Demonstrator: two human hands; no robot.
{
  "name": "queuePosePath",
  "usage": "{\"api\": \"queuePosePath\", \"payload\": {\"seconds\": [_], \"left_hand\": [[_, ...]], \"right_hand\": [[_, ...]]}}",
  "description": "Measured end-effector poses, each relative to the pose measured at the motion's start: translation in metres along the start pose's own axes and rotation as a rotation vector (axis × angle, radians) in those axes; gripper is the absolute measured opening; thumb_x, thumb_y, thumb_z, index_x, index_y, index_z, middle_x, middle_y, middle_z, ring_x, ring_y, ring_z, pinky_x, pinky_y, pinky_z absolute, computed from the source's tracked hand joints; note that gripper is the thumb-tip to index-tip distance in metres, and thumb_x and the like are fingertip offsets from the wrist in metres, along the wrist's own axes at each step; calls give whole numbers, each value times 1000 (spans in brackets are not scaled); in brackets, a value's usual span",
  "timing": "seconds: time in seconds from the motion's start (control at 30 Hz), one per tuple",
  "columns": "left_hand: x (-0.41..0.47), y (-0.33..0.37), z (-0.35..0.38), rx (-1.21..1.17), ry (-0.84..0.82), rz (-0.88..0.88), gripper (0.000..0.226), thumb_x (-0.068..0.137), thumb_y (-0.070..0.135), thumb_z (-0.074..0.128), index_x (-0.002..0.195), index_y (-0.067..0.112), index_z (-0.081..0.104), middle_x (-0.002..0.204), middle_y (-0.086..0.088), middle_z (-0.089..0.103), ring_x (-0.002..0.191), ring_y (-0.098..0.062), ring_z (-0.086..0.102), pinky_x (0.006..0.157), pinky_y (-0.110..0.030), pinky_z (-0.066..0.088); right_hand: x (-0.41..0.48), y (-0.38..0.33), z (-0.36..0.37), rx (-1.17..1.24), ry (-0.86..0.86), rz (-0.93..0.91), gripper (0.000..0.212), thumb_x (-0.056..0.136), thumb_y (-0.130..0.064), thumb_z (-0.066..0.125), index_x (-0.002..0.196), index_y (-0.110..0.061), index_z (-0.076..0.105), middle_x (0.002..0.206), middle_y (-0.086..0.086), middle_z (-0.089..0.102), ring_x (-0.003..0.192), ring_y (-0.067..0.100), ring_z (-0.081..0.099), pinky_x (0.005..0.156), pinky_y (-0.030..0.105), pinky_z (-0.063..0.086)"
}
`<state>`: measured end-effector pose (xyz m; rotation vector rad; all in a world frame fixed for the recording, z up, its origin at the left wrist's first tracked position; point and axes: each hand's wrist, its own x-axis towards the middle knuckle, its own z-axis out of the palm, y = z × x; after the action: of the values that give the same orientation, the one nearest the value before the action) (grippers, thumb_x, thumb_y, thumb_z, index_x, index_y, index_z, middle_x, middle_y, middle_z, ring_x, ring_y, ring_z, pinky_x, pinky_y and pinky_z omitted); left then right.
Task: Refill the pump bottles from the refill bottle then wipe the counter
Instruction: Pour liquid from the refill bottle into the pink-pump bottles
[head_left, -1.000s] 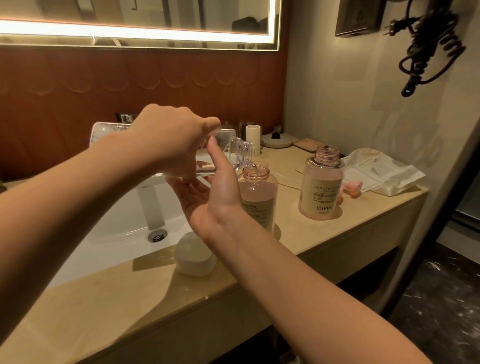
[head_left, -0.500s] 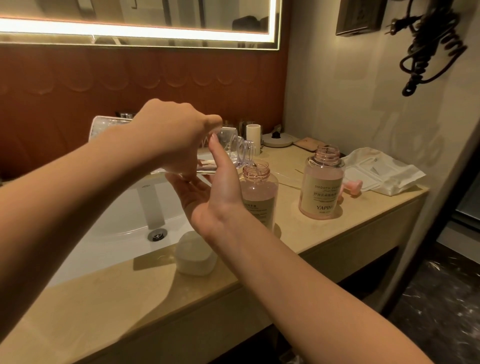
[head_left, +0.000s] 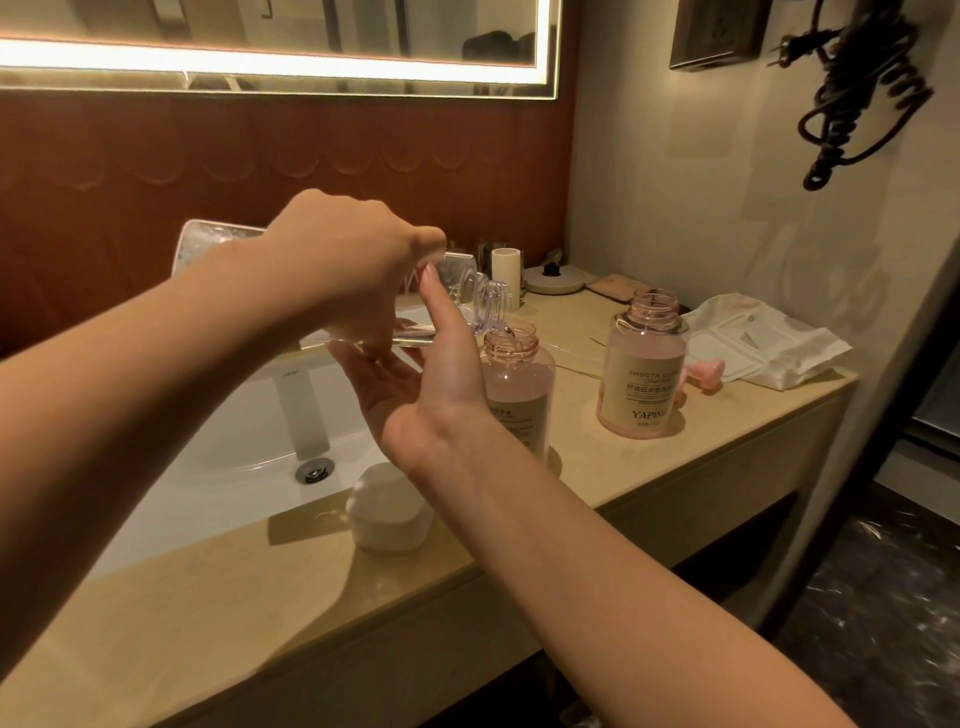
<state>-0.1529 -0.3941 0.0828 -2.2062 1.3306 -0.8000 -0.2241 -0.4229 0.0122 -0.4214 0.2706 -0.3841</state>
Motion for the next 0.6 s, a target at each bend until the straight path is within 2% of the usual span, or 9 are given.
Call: {"api": "queuePosePath", "payload": {"seconds": [0.17,0.33,0.47,0.6], "left_hand": [[2,-2,1,3,7,17,77,73,39,76,136,27,34,68,4,46,56,-9,43,42,-21,31],[3,-2,0,-18,1,16,79,73,39,77,137,28,33,70,4,49,59,-11,46,42,-20,31],[4,-2,-1,-6,-11,13,82,71,41,78,138,28,33,67,5,46,58,-10,45,43,-21,33],[4,-1,-3,8,-20,11,82,70,43,78,138,29,33,67,6,46,58,-10,45,43,-21,33]], "right_hand": [[0,0,0,15,-1,7,39,81,-40,70,98,-8,54,94,19,59,98,29,65,88,33,54],[-2,-1,1,23,1,19,38,82,-41,69,91,-8,55,90,18,59,95,27,64,89,33,53],[0,-1,1,21,1,16,42,81,-42,69,101,-8,55,93,18,59,107,28,64,90,34,53],[1,-1,1,35,-4,12,51,81,-42,70,113,-6,56,100,18,59,109,29,63,89,33,54]]}}
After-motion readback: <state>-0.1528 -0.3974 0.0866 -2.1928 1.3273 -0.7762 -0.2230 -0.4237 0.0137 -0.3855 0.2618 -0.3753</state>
